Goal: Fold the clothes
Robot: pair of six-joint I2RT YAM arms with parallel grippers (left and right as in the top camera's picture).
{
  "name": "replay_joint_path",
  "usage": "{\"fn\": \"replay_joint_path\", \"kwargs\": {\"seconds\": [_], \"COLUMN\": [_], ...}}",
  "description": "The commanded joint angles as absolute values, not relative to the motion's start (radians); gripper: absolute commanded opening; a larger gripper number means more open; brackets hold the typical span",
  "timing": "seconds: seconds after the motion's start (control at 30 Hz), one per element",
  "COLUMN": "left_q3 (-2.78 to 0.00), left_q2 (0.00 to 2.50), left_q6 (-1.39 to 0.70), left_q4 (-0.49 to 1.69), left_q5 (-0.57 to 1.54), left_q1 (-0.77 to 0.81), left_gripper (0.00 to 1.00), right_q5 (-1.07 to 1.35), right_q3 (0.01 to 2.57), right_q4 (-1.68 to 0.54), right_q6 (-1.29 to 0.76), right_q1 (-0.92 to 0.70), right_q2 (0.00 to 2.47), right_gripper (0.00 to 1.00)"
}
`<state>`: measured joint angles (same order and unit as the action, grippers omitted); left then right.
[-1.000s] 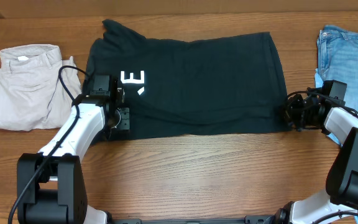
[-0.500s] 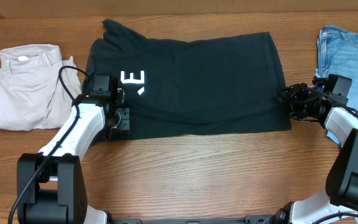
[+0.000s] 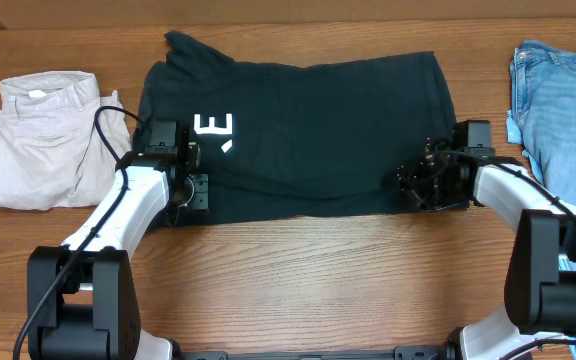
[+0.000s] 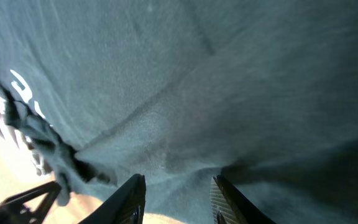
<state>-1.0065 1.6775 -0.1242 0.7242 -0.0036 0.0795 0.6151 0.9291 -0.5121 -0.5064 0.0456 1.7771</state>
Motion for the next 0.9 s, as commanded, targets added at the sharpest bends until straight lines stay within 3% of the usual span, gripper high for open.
{"fn": "replay_joint_path", "kwargs": {"seconds": [0.0, 0.07, 0.17, 0.27, 0.3, 0.33, 0.4, 0.43, 0.7, 0.87], "left_q3": [-0.997, -0.997, -0.997, -0.997, -0.997, -0.997, -0.997, -0.997, -0.997, -0.997], "left_q2": [1.681, 1.681, 1.681, 1.681, 1.681, 1.681, 1.681, 1.681, 1.681, 1.681], "left_q6": [-0.108, -0.108, -0.108, -0.108, -0.108, -0.108, -0.108, -0.108, -0.108, -0.108], "left_q4": [0.721, 0.721, 0.721, 0.721, 0.721, 0.722, 0.722, 0.721, 0.72, 0.72], "left_q5": [-0.01, -0.01, -0.01, -0.01, -0.01, -0.01, -0.01, -0.01, -0.011, -0.01], "left_q1": [0.078, 0.078, 0.078, 0.078, 0.078, 0.078, 0.078, 0.078, 0.078, 0.078], "left_gripper": [0.51, 0.51, 0.51, 0.51, 0.51, 0.52, 0.52, 0.52, 0.52, 0.52], "right_q5": [0.562, 0.562, 0.563, 0.566, 0.582, 0.607, 0.649, 0.648, 0.577, 0.558], "right_q3": [0.92, 0.92, 0.92, 0.92, 0.92, 0.92, 0.92, 0.92, 0.92, 0.897], "right_q4": [-0.495, -0.463, -0.418, -0.367, -0.37, -0.398, -0.457, -0.477, -0.494, -0.428], "right_q6": [-0.555, -0.554, -0.581, -0.581, -0.581, -0.581, -0.58, -0.58, -0.616, -0.667], "right_q1": [0.007, -0.008, -0.01, -0.01, -0.01, -0.01, -0.011, -0.011, -0.011, -0.013], "right_q2": [1.788, 1.792, 1.792, 1.792, 1.792, 1.792, 1.792, 1.792, 1.792, 1.792], "right_gripper": [0.38, 0.37, 0.21, 0.13, 0.13, 0.32, 0.49, 0.5, 0.51, 0.4]}}
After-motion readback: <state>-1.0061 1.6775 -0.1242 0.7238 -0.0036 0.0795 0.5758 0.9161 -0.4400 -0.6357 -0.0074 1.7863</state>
